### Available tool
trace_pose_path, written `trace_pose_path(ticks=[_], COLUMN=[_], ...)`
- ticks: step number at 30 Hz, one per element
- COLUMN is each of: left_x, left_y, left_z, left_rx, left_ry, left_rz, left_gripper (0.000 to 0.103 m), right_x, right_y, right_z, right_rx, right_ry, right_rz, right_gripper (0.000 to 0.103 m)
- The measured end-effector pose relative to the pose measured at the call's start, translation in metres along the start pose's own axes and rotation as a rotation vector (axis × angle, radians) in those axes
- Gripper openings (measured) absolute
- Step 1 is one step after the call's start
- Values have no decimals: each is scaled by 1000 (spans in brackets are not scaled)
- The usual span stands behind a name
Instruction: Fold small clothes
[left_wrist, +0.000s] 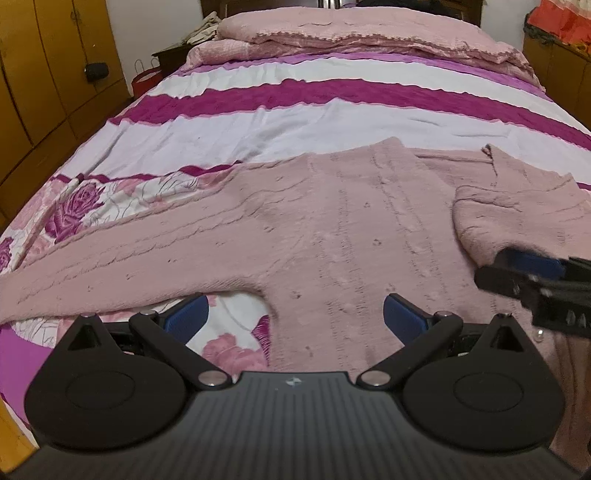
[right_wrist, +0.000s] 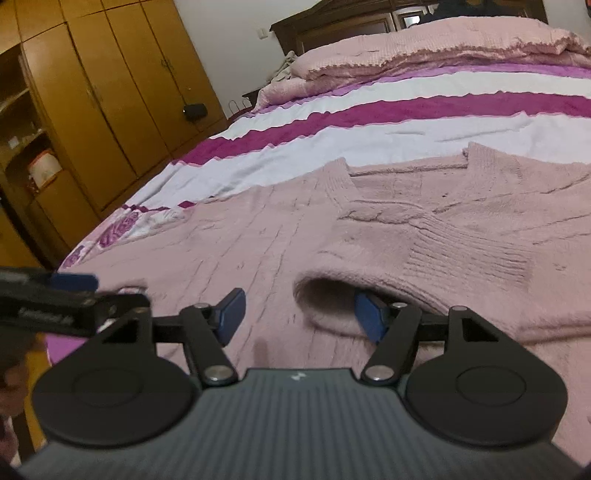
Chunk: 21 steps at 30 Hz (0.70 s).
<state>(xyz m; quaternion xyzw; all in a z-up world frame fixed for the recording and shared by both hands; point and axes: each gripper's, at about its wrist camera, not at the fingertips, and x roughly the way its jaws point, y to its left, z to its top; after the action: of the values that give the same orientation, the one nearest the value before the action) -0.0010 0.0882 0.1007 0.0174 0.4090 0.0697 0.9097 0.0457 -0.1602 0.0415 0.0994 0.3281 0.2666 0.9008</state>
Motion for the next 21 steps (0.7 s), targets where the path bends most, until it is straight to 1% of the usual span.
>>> trace_pose_path(ticks=[4,11,16,21], left_x=[-4,-9,-12,-15], left_y=[-8,-13,-15,-20], left_z=[3,5,5,8], left_rx=[14,11,4,18], left_ry=[-8,-15,-15,-23], left_rz=[7,4,-2,-3], left_gripper=[103,103,103,103], right_x=[-14,-43,-56,-68], right_y=[-4,-14,-24,-35], right_z=[1,4,5,4], right_rx=[35,71,101,108], right_ry=[14,-30,-57,-80], right_rz=[-13,-49,-77,-125], right_gripper=[67,67,67,67])
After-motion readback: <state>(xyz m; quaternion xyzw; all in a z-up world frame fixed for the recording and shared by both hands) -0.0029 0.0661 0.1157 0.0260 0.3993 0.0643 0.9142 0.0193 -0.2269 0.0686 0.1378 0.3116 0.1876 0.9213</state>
